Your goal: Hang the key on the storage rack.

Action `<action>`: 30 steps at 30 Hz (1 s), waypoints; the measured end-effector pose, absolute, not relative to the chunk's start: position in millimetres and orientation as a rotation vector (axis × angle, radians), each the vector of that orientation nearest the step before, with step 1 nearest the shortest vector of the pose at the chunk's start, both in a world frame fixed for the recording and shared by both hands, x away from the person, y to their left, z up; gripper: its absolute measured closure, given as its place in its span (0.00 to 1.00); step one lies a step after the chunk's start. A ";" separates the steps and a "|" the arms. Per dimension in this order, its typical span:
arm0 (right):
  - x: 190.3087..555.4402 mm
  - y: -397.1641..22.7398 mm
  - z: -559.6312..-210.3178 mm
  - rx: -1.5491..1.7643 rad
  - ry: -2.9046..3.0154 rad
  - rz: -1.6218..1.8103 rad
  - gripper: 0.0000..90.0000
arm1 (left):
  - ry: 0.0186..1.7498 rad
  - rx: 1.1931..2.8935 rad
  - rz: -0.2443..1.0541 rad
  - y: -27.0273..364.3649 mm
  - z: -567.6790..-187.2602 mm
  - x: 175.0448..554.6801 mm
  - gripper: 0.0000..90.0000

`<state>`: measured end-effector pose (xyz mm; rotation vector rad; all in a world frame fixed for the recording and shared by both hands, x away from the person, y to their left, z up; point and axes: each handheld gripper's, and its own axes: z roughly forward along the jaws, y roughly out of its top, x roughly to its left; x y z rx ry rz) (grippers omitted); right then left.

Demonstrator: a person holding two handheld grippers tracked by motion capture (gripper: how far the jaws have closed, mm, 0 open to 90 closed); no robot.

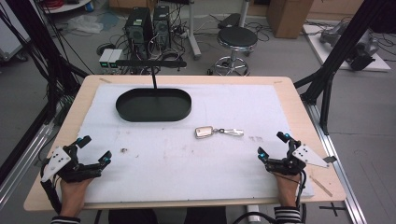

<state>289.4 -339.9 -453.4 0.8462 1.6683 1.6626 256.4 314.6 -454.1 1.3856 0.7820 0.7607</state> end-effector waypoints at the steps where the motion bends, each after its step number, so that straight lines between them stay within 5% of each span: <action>1: 289.3 -339.9 -453.3 0.855 1.674 1.662 0.00 | 0.782 1.388 0.760 314.7 -454.0 256.6 0.02; 30: 313.6 -334.5 -431.4 0.887 1.855 1.584 0.00 | 0.783 1.383 0.773 314.4 -454.0 255.6 0.02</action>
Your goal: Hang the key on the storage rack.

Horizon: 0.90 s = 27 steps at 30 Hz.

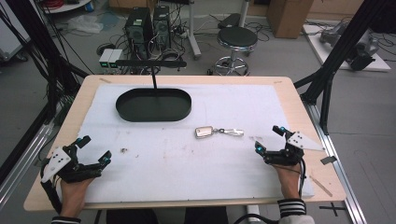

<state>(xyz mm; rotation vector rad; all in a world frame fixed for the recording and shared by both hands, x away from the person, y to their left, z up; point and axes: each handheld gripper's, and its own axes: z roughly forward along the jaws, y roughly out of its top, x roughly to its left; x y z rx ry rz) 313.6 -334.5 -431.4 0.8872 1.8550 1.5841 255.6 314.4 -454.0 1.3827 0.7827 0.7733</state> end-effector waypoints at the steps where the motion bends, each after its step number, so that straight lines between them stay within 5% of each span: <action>1: 318.6 -333.5 -426.7 0.874 1.887 1.562 0.00 | 0.784 1.382 0.772 314.4 -454.0 255.7 0.02; 13: 372.1 -313.7 -379.1 0.734 2.255 1.383 0.00 | 0.796 1.381 0.771 314.6 -453.8 256.4 0.02; 27: 419.7 -288.1 -369.7 0.585 2.594 1.081 0.05 | 0.799 1.393 0.771 313.6 -453.5 257.2 0.02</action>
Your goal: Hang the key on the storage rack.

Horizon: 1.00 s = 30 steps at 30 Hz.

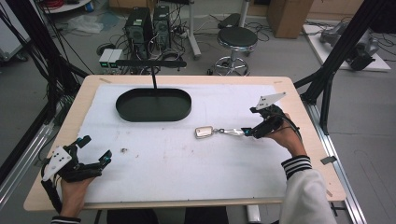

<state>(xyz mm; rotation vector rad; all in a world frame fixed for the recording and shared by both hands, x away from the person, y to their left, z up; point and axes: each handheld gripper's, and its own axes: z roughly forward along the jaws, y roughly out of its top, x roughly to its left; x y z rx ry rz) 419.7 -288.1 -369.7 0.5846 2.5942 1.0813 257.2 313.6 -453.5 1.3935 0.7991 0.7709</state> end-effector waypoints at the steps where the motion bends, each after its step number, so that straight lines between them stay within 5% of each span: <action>1: 422.1 -287.5 -370.2 0.579 2.610 1.069 0.05 | 0.800 1.394 0.772 313.5 -453.4 257.1 0.02; 10: 435.0 -280.5 -380.4 0.564 2.726 0.966 0.07 | 0.804 1.392 0.769 313.6 -453.4 257.4 0.02; 13: 438.8 -279.5 -386.1 0.568 2.775 0.915 0.21 | 0.805 1.390 0.767 313.4 -453.4 257.4 0.02; 30: 450.0 -267.8 -402.9 0.548 2.863 0.788 0.40 | 0.804 1.392 0.764 313.6 -453.4 257.6 0.02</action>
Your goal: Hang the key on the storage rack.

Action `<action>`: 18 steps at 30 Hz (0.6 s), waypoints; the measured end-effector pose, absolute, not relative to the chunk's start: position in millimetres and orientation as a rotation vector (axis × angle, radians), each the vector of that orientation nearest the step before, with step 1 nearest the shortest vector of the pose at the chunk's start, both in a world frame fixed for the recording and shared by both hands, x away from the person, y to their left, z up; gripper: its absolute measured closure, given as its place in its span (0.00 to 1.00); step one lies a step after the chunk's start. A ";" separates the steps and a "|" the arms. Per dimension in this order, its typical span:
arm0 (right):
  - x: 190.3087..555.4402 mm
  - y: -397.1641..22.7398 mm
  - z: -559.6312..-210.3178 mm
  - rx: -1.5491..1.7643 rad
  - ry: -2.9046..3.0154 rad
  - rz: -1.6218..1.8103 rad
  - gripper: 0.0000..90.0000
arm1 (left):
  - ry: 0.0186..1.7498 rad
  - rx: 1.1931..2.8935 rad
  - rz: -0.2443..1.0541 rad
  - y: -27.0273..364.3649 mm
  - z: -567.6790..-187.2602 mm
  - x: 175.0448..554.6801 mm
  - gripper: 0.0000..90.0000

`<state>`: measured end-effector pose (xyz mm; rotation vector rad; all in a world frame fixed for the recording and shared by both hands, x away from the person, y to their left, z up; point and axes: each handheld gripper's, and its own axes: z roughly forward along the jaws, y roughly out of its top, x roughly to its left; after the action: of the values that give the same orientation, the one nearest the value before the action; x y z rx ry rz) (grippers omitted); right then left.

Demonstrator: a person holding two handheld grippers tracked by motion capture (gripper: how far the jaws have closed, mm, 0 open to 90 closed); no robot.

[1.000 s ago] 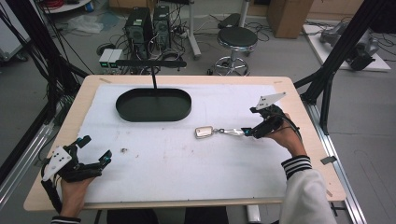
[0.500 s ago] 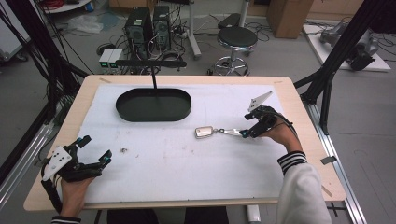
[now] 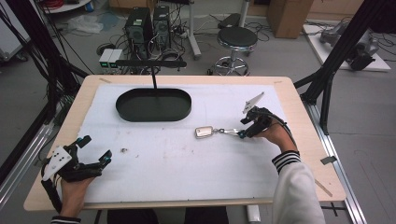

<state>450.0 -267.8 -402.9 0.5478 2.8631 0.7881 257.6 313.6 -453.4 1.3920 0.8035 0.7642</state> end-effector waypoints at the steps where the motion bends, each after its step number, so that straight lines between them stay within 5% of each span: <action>1: 450.4 -267.5 -403.8 0.541 2.865 0.787 0.41 | 0.804 1.392 0.764 313.7 -453.4 257.6 0.02; 18: 452.8 -262.7 -412.0 0.519 2.929 0.677 0.61 | 0.803 1.392 0.764 313.7 -453.4 257.6 0.02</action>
<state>452.8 -262.7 -412.0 0.5193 2.9286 0.6775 257.6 313.7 -453.4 1.3920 0.8031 0.7635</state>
